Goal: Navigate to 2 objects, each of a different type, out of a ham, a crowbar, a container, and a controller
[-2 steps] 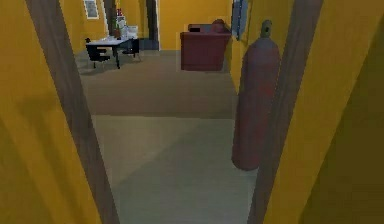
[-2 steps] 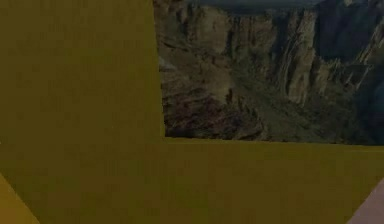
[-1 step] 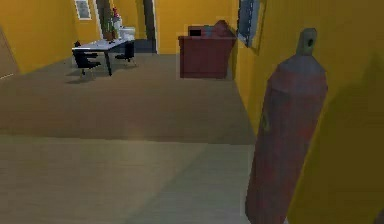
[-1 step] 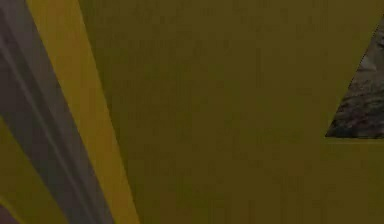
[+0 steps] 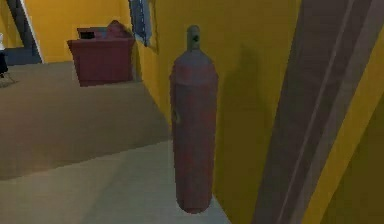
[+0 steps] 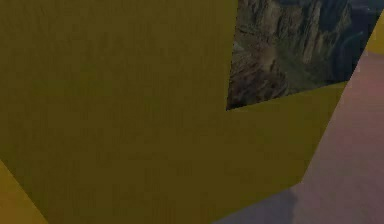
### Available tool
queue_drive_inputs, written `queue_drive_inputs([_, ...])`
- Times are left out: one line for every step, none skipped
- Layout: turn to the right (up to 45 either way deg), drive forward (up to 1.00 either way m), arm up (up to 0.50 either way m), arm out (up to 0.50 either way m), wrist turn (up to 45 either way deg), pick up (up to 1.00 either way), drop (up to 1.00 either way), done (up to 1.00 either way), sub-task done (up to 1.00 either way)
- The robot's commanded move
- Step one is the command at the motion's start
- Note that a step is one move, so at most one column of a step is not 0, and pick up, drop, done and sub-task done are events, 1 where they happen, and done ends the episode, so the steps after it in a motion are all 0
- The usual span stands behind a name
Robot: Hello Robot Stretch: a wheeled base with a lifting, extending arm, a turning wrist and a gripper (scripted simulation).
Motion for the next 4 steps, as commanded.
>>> queue_drive_inputs([0.0,0.0,0.0,0.0,0.0,0.0,0.0,0.0,1.0])
queue_drive_inputs([-21.0,0.0,0.0,0.0,0.0,0.0,0.0,0.0,0.0])
queue_drive_inputs([0.0,0.45,0.0,0.0,0.0,0.0,0.0,0.0,0.0])
queue_drive_inputs([-45.0,0.0,0.0,0.0,0.0,0.0,0.0,0.0,0.0])
